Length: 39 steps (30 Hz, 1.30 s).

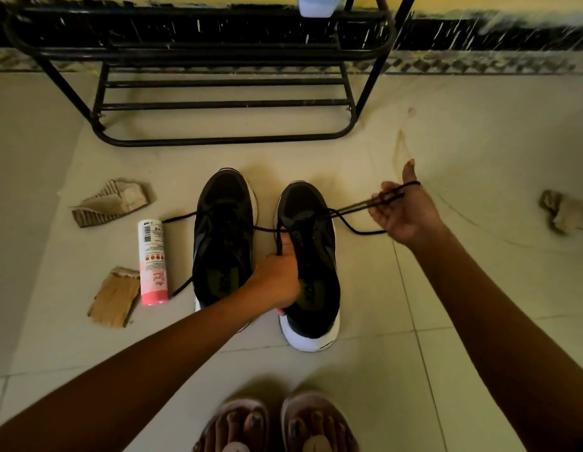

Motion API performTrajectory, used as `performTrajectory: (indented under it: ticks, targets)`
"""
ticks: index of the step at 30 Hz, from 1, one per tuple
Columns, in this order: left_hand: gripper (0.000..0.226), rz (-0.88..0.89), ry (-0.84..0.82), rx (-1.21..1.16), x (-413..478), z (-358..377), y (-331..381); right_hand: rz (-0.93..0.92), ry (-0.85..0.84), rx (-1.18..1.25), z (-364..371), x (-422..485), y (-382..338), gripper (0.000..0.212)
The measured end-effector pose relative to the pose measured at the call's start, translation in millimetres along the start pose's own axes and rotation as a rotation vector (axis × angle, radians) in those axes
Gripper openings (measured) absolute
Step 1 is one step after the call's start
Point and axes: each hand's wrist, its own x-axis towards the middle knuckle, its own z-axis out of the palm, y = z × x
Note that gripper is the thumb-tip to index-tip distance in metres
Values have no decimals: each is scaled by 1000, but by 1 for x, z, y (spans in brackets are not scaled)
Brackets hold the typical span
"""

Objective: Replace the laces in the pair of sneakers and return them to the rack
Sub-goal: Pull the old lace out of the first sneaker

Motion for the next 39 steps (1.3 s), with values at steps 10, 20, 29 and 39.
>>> performTrajectory:
  ticks: [10, 20, 29, 39]
  targets:
    - [85, 70, 37, 48, 1, 1, -7, -1114, 544, -1381, -42, 12, -34, 33]
    - [76, 103, 79, 14, 3, 3, -10, -613, -267, -1319, -28, 6, 9, 31]
    - [73, 107, 114, 49, 4, 6, -12, -823, -320, -1285, 0, 4, 67, 32]
    - [74, 114, 99, 64, 3, 5, -11, -472, -248, -718, 20, -4, 77, 18]
